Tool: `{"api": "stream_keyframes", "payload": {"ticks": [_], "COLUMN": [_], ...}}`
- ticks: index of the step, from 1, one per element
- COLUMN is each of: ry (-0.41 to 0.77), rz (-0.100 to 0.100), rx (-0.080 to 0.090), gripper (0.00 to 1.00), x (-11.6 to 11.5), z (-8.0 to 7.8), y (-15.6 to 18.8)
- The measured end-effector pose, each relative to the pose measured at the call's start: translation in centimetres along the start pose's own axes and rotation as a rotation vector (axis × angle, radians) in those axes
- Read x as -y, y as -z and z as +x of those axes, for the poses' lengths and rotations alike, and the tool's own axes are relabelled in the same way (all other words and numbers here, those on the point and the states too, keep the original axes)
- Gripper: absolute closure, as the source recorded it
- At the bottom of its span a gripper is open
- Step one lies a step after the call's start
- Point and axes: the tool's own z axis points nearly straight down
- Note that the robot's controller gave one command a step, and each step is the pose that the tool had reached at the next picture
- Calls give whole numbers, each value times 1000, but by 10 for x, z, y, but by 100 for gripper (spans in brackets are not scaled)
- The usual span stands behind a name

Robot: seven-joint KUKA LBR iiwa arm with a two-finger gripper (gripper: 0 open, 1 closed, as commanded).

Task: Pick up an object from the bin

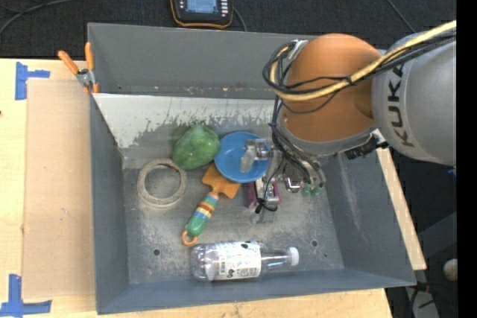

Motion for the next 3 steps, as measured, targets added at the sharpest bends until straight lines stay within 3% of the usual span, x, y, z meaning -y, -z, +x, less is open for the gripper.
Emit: {"api": "stream_keyframes", "payload": {"ticks": [1,2,3], "ry": [-4,143,138], "rz": [0,0,-1], "rx": [7,8,12], "gripper": [0,0,0], "x": [1,17,25], "z": [-2,31,60], "y": [4,-89,-74]}}
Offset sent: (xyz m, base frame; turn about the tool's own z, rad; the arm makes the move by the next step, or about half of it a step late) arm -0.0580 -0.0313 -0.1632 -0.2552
